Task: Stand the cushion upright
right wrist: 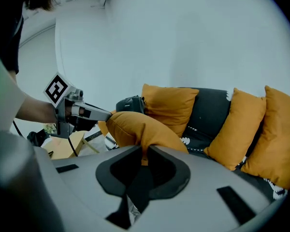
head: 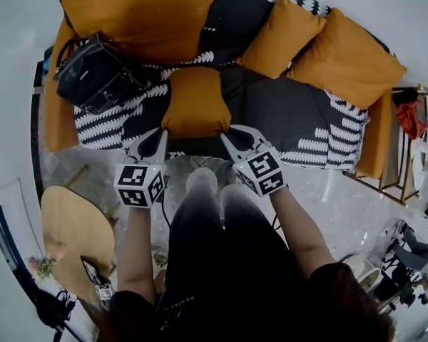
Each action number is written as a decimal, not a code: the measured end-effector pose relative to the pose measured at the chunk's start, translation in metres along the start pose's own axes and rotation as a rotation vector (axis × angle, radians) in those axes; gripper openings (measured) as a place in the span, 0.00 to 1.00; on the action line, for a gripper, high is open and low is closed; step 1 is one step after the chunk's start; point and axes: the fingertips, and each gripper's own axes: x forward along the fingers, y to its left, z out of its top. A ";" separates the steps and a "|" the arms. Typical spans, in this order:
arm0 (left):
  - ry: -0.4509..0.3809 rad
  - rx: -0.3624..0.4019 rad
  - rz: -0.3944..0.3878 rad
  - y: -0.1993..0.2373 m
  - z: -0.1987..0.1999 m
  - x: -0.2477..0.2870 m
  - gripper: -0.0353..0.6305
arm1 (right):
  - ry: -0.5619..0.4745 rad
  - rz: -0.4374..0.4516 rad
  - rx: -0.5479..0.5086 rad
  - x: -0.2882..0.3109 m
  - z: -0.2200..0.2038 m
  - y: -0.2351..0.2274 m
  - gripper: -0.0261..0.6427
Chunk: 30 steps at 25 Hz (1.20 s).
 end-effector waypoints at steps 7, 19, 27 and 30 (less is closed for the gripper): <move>-0.092 0.041 -0.035 -0.002 0.059 0.001 0.09 | -0.113 -0.061 0.018 -0.015 0.056 -0.019 0.10; -0.156 0.104 -0.132 -0.026 0.126 0.001 0.09 | -0.198 -0.189 0.016 -0.054 0.110 -0.044 0.10; -0.167 0.120 -0.129 -0.041 0.161 0.022 0.09 | -0.215 -0.183 0.038 -0.064 0.129 -0.077 0.10; -0.157 0.122 -0.122 -0.043 0.168 0.031 0.09 | -0.210 -0.178 0.064 -0.063 0.130 -0.088 0.10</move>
